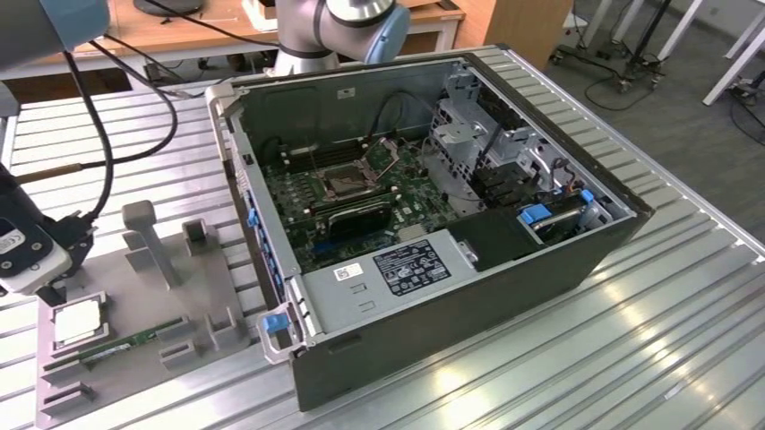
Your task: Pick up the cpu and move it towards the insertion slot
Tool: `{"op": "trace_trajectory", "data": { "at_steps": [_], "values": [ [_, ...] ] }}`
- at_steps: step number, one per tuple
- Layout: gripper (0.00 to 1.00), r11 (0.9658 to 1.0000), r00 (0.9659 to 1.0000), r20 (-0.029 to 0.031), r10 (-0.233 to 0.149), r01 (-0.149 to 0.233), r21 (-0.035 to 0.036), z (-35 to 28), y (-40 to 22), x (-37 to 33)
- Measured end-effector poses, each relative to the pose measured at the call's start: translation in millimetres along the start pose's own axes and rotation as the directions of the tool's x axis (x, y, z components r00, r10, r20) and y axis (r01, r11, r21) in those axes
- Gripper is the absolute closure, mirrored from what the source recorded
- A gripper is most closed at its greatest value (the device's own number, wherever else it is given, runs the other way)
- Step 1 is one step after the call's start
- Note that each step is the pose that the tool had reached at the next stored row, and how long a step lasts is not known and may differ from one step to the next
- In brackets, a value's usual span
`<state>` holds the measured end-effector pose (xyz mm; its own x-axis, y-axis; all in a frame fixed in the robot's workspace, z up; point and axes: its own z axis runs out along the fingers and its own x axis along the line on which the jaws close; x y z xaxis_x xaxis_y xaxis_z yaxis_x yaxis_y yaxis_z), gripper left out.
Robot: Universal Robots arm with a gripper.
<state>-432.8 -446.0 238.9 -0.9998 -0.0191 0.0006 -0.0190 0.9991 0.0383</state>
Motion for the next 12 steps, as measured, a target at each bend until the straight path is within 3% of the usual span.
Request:
{"op": "trace_trajectory", "data": {
  "at_steps": [12],
  "values": [
    [0.89,1.0000,1.0000,0.0001,0.000,0.000,0.0000,3.6,-4.3,0.0]
  ]
}}
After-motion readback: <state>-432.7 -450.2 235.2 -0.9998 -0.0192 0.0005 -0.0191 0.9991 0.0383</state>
